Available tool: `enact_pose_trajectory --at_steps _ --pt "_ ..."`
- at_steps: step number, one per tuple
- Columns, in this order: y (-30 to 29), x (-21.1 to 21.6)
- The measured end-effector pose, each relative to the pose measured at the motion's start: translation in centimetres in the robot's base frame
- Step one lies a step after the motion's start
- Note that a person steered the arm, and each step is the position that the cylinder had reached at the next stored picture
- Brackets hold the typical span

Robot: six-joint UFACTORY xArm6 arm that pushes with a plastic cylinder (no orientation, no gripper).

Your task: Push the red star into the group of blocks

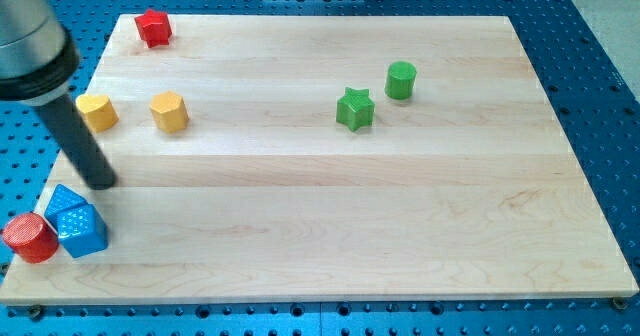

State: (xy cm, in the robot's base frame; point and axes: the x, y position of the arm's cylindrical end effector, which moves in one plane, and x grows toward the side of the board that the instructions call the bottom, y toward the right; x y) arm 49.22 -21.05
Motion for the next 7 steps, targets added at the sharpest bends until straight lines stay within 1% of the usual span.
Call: enact_pose_trajectory --at_steps 1,2,3,4,5,6,7 --pt "8.1 -3.9" --pt "12.1 -11.7" --pt "13.4 -19.3" --pt "4.3 -16.0" --pt "-4.2 -16.9" --pt "-9.3 -21.9" --pt "-7.2 -28.0"
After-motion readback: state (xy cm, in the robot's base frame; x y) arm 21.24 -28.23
